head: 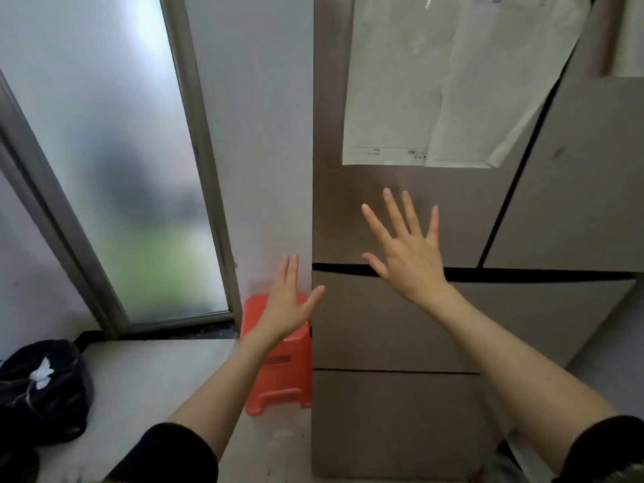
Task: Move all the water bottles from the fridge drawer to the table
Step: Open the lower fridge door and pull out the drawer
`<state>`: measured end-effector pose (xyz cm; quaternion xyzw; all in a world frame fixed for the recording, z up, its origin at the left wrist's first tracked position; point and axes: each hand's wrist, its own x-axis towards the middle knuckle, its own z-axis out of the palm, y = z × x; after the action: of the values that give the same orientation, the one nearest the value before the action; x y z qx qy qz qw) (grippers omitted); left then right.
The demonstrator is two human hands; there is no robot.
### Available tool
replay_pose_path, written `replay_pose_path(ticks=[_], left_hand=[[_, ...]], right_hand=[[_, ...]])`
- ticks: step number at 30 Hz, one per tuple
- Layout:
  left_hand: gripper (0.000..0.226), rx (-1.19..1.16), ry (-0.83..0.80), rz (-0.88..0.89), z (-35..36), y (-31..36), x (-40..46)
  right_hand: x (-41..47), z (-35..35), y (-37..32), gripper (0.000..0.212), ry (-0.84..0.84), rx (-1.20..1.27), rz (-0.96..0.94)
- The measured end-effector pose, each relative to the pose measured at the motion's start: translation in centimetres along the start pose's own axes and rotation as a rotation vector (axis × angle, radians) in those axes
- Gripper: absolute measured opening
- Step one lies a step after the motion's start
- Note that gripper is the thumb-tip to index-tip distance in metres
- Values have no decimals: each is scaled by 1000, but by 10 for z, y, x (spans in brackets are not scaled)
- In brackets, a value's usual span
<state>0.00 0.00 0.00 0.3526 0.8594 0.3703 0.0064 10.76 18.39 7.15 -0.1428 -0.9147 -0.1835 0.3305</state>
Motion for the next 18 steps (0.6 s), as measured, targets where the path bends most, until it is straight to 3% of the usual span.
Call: replay_pose_path(ticks=[6, 11, 18], left_hand=[[74, -189, -109, -71, 18, -11, 44], [37, -296, -61, -57, 24, -11, 66], [26, -401, -9, -152, 29, -12, 73]], right_hand=[[24, 48, 4, 99, -9, -87, 97], [24, 62, 11, 97, 58, -100, 65], [24, 60, 10, 96, 37, -107, 87]])
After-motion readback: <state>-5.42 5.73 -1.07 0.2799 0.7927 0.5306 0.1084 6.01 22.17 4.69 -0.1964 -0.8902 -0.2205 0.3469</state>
